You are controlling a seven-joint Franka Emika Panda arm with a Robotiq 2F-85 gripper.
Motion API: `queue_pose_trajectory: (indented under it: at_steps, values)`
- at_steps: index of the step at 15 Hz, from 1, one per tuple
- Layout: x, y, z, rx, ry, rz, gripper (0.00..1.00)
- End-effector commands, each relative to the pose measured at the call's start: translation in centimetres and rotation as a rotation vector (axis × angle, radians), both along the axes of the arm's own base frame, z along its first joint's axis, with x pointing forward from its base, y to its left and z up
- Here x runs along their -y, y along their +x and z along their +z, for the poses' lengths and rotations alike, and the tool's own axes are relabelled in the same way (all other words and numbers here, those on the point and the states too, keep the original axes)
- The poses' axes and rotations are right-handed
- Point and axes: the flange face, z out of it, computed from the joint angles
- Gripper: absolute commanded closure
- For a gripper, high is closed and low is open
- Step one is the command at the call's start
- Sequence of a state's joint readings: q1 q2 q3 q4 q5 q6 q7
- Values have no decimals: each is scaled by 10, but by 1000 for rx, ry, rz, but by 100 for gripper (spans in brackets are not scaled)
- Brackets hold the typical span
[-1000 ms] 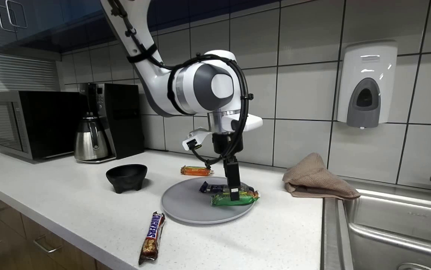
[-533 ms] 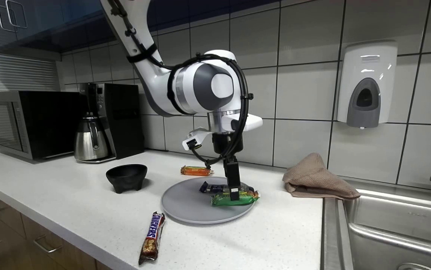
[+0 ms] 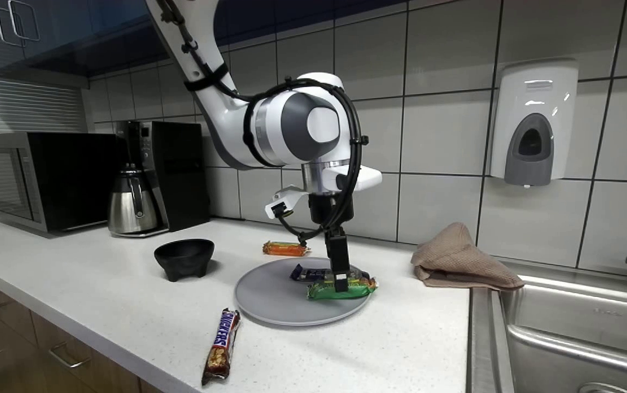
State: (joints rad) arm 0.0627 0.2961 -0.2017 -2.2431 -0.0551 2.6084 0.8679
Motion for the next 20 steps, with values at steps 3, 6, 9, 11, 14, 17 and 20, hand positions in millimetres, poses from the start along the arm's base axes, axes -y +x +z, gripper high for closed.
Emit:
queue_pose_trajectory:
  at_steps: [3, 6, 9, 11, 14, 17, 20]
  values:
    - [0, 0, 0, -1, 0, 1, 0]
    - [-3, 1, 0, 40, 12, -18, 0]
    - [-12, 1, 4, 101, 42, -62, 0]
    - [-20, 1, 7, 127, 68, -80, 0]
    - [-36, 1, 8, 151, 99, -98, 0]
    - [-52, 3, 13, 162, 114, -101, 0]
    - [-63, 7, 22, 169, 122, -103, 0]
